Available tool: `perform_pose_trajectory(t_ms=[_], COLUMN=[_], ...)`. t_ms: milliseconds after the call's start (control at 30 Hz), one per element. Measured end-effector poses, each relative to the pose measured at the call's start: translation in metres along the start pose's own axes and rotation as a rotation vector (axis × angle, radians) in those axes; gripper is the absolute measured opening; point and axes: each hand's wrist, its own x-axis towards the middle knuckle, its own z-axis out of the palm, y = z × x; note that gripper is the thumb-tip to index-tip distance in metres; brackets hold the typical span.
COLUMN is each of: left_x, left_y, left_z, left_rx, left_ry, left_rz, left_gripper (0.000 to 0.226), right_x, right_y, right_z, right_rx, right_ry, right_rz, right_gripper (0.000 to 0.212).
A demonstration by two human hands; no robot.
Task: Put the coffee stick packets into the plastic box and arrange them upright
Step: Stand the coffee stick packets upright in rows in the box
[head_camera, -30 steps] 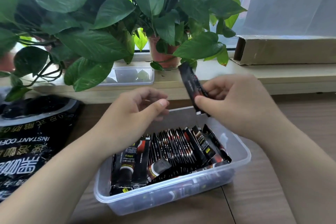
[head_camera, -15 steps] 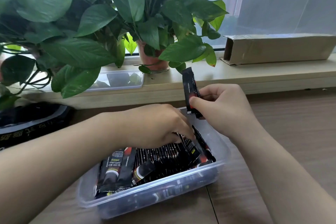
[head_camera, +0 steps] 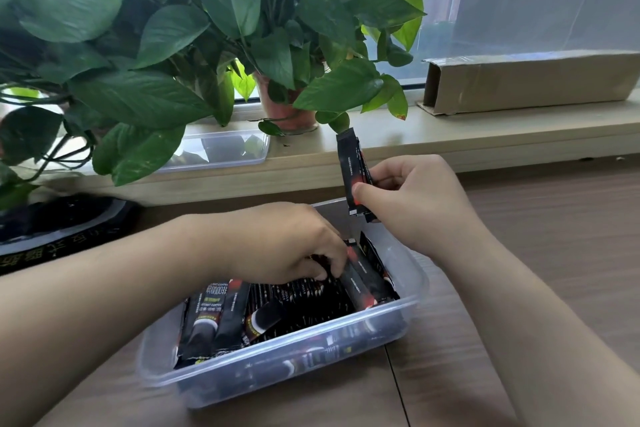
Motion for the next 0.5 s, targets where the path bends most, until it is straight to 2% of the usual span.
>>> perform_pose_trajectory(t_ms=[100, 267, 500], left_x=[-0.007, -0.014, -0.007], left_y=[0.000, 0.010, 0.015], left_z=[-0.006, 0.005, 0.002], left_rx=[-0.047, -0.046, 0.026], left_ry=[-0.040, -0.091, -0.108], left_rz=[-0.026, -0.034, -0.011], left_gripper=[0.021, 0.050, 0.039], right_x=[0.000, 0.001, -0.001], right_y=[-0.001, -0.001, -0.002], right_z=[-0.002, -0.002, -0.001], right_rx=[-0.033, -0.078, -0.097], right_ry=[-0.022, -0.028, -0.028], right_rz=[-0.005, -0.020, -0.035], right_gripper=[0.009, 0.010, 0.010])
